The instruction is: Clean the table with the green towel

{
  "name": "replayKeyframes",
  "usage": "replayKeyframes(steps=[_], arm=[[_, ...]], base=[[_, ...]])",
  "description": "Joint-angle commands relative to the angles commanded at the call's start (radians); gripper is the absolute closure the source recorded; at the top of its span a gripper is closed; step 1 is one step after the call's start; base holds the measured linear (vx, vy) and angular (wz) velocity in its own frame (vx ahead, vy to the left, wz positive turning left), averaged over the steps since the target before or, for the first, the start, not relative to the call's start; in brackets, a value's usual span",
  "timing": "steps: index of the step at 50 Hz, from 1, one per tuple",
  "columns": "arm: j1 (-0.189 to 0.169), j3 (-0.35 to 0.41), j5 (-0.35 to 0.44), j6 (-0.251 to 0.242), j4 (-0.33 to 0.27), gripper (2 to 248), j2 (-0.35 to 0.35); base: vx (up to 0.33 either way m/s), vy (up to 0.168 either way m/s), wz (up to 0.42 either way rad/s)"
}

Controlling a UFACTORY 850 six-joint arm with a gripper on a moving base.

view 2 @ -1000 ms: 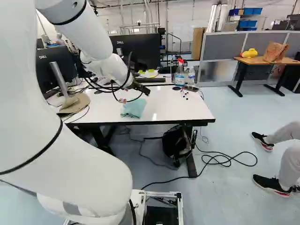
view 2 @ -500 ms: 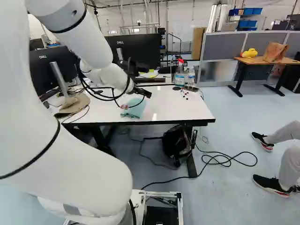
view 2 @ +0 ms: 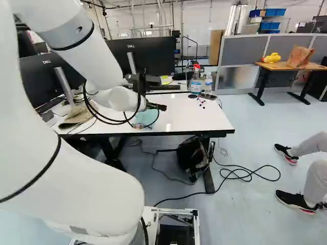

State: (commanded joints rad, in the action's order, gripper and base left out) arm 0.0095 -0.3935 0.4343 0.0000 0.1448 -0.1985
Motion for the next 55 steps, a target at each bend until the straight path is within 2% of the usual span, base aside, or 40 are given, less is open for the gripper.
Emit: replayKeyframes(steps=[28,55], arm=[[-0.005,0.165,0.236,0.0,-0.078,3,-0.043],[-0.008,0.263,0.376,0.0,-0.124,3,-0.069]], base=[[0.0,0.0,0.0],[0.0,0.0,0.0]])
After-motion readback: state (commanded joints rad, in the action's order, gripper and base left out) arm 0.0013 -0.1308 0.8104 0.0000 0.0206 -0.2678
